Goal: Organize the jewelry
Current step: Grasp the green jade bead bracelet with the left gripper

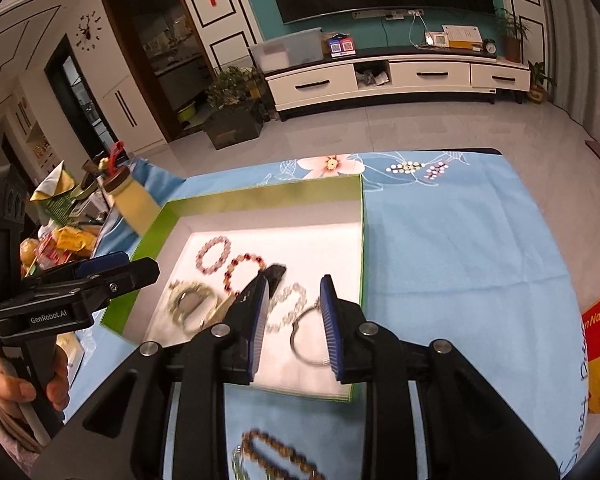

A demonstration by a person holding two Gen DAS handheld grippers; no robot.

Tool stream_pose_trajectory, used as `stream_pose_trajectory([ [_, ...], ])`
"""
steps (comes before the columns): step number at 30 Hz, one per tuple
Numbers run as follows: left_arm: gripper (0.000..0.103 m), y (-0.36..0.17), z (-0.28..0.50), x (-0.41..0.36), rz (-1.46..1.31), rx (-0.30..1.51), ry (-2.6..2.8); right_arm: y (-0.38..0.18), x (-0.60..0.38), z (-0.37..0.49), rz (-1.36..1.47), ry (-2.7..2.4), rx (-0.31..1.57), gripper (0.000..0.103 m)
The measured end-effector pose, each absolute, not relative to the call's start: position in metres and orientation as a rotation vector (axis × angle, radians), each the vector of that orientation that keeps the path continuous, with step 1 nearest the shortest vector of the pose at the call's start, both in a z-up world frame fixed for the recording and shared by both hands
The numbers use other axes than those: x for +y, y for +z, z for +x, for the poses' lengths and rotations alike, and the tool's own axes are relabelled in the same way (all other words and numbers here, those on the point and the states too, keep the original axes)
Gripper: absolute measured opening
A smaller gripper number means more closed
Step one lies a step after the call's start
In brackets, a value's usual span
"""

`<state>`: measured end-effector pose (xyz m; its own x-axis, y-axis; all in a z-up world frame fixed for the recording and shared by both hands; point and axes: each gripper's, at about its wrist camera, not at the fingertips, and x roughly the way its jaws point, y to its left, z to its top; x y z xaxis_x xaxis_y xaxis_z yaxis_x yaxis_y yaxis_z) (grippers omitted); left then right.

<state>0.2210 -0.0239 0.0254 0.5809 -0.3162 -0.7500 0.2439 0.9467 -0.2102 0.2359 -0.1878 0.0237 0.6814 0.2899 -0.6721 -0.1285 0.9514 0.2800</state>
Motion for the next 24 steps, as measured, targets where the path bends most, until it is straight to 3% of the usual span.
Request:
stream_pose_trajectory([
  [18, 0.09, -0.017, 0.124, -0.017, -0.03, 0.999, -0.257, -0.015, -0.182, 0.145, 0.238, 0.252, 0.875, 0.029],
  [24, 0.094, -0.017, 0.102, -0.015, -0.023, 1.008, -0.238, -0.02, -0.182, 0.126, 0.25, 0.24, 0.889, 0.034],
])
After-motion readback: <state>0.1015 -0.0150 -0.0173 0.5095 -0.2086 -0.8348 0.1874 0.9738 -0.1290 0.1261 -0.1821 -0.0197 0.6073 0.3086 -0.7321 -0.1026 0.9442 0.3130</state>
